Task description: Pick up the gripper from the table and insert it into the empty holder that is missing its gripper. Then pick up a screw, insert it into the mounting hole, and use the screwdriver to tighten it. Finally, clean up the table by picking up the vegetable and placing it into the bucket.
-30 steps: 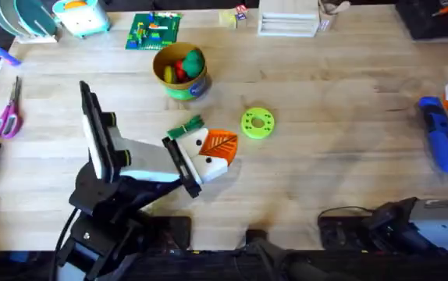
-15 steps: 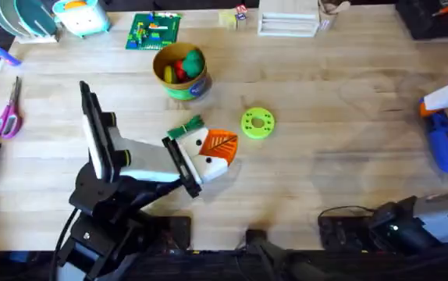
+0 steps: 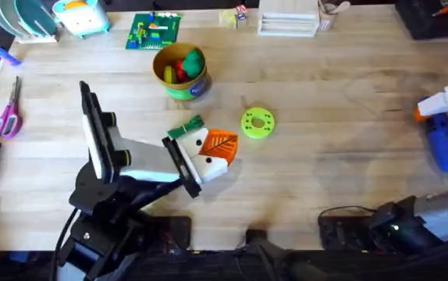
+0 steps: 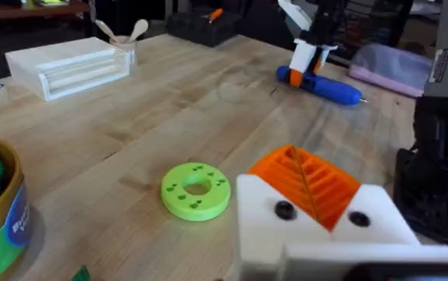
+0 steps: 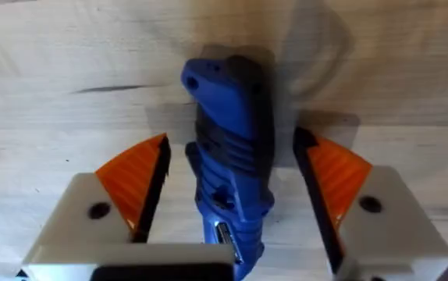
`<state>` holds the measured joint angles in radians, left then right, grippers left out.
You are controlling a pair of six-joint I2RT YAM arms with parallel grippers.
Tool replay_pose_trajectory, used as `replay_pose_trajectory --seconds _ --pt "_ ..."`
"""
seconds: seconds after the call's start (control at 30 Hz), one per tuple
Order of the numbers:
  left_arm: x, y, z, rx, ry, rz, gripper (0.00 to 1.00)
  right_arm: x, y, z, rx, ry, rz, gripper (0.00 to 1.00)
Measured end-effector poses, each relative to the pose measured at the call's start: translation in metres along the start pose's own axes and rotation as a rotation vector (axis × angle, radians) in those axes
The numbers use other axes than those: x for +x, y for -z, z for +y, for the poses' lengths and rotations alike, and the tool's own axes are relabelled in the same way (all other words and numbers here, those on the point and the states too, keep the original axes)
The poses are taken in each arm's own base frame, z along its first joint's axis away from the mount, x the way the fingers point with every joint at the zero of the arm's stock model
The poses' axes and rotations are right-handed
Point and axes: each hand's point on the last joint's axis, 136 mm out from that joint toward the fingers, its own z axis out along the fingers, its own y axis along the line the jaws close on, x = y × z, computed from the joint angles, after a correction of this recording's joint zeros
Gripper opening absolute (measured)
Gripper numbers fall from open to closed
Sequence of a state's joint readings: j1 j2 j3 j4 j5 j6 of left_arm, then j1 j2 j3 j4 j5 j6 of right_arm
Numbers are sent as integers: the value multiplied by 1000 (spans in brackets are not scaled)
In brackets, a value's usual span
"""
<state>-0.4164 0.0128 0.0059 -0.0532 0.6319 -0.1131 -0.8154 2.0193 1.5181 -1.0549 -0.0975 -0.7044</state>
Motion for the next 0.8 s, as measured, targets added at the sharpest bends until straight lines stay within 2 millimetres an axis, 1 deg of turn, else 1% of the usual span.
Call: replay_pose_trajectory --seconds 0.2,0.3,0.4,0.53,0.63,0.77,0.8 --pt "0 0 0 0 0 0 16 -1 0 -1 5 8 -1 984" --pt "0 0 0 0 0 0 16 -1 0 -1 6 10 -1 955" --pt "0 0 0 0 0 0 16 -1 -2 0 9 15 7 946" --pt "0 0 0 0 0 0 16 -1 -4 0 40 35 33 904" --pt "0 0 0 0 0 0 16 0 -6 0 68 50 57 848" --pt "0 0 0 0 0 0 16 0 -6 -3 94 57 70 686" --pt "0 0 0 0 0 0 16 1 -6 -4 97 58 72 660"
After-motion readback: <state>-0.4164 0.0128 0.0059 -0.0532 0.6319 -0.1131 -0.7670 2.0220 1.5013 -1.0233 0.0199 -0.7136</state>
